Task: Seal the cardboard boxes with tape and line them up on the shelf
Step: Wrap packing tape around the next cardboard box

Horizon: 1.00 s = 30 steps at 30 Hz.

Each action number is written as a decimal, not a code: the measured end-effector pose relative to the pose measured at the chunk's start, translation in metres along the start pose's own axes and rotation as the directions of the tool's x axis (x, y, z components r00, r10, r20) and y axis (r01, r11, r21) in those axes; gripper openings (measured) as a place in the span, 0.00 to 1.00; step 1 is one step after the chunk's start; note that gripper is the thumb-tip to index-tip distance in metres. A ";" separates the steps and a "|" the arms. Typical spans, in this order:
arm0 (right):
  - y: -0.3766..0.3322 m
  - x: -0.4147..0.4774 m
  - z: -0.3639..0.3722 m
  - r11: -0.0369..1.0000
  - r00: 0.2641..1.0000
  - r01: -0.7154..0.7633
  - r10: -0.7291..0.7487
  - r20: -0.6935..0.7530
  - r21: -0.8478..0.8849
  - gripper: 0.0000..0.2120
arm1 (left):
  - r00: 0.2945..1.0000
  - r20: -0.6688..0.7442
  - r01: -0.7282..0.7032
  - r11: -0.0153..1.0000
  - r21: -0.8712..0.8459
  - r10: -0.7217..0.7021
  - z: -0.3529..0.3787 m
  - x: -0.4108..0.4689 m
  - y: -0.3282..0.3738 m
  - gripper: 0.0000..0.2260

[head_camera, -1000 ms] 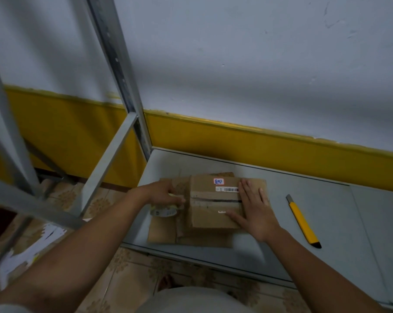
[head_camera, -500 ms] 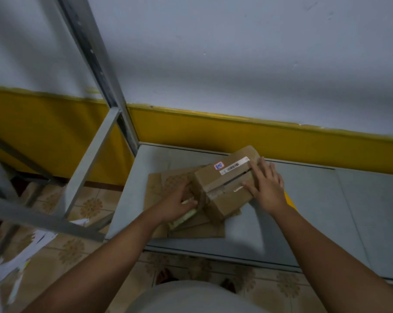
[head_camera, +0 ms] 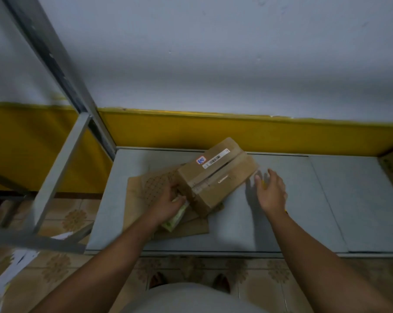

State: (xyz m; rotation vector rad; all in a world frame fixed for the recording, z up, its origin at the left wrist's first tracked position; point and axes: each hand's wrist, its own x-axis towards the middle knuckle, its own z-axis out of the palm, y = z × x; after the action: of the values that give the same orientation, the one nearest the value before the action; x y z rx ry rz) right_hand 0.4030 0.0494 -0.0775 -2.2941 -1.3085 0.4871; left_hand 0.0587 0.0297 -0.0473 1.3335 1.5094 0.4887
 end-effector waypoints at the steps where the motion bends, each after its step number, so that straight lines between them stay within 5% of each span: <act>1: 0.016 0.000 -0.005 0.995 0.995 -0.100 0.100 -0.025 -0.018 0.31 | 1.000 -0.005 -0.001 1.000 0.003 0.001 -0.001 0.001 -0.001 0.28; 3: 0.047 -0.002 -0.012 0.967 0.975 -0.215 0.219 0.020 -0.134 0.30 | 1.000 -0.017 0.007 1.000 0.010 -0.007 0.000 0.004 -0.005 0.28; 7: 0.075 -0.015 -0.018 0.927 0.937 -0.213 0.283 0.204 -0.308 0.28 | 0.999 -0.048 0.009 1.000 0.021 -0.008 0.005 0.008 -0.010 0.26; 12: 0.077 -0.019 -0.015 0.936 0.967 -0.163 0.214 0.136 -0.314 0.21 | 0.999 -0.046 0.019 0.999 0.046 -0.017 0.009 0.016 -0.015 0.27; 16: 0.078 -0.022 -0.008 0.981 0.976 -0.177 0.185 0.115 -0.076 0.12 | 0.999 -0.037 -0.015 0.999 0.049 0.017 0.007 0.013 -0.008 0.25; 20: 0.062 -0.040 -0.023 0.954 0.980 -0.197 0.191 0.050 0.225 0.13 | 1.000 0.008 -0.031 0.997 0.070 0.030 0.004 0.004 0.001 0.12; 25: -0.011 -0.103 -0.059 0.941 0.988 0.118 -0.142 0.055 0.317 0.08 | 0.998 0.054 0.015 0.997 0.071 -0.019 -0.011 -0.003 -0.007 0.12; 30: -0.077 -0.159 -0.057 0.909 0.811 0.351 -0.416 0.411 0.227 0.06 | 0.997 0.072 -0.012 0.999 0.047 0.008 -0.018 -0.008 -0.004 0.11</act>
State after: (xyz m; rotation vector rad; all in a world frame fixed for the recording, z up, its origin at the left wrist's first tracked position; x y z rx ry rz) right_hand 0.2997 -0.0661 0.0246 -1.7823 -1.8417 0.9739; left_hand 0.0399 0.0274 -0.0401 1.3817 1.4638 0.4096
